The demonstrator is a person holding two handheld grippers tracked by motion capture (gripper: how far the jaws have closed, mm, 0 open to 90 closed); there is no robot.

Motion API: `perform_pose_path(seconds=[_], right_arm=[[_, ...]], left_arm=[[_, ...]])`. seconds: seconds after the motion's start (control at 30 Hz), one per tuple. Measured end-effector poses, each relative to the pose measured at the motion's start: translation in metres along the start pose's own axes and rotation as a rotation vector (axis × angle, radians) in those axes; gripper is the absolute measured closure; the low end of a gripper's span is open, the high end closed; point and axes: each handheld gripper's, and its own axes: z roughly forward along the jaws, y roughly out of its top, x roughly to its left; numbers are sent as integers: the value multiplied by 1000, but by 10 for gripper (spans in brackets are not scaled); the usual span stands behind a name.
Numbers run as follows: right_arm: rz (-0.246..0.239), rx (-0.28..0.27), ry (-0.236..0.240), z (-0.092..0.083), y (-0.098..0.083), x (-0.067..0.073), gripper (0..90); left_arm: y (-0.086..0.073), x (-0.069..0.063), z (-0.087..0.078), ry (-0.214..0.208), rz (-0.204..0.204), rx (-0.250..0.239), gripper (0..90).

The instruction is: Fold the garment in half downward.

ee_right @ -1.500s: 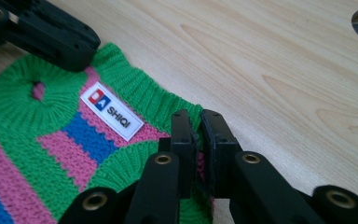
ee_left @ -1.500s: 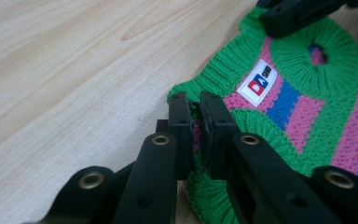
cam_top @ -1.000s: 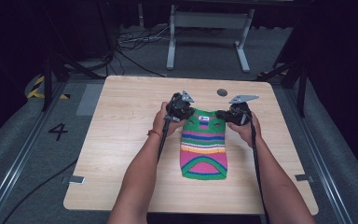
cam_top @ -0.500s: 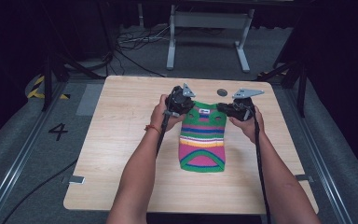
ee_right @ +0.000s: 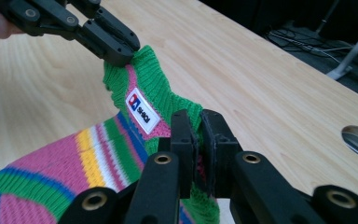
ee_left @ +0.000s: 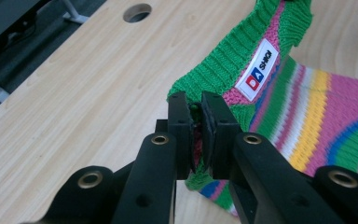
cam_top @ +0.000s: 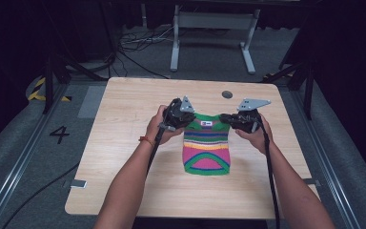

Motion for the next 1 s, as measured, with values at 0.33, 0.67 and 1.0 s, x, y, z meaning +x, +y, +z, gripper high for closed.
perform_pose_path(seconds=[0.33,0.67,1.0], right_arm=[[-41,42,71,-4,-16,16,844],[-76,75,140,-11,-34,36,840],[-116,104,198,-22,-47,58,840]], left_arm=[[-19,-26,-4,-35,35,-7,822],[-39,-53,-7,-65,81,5,822],[-51,-77,-21,-78,138,-4,830]])
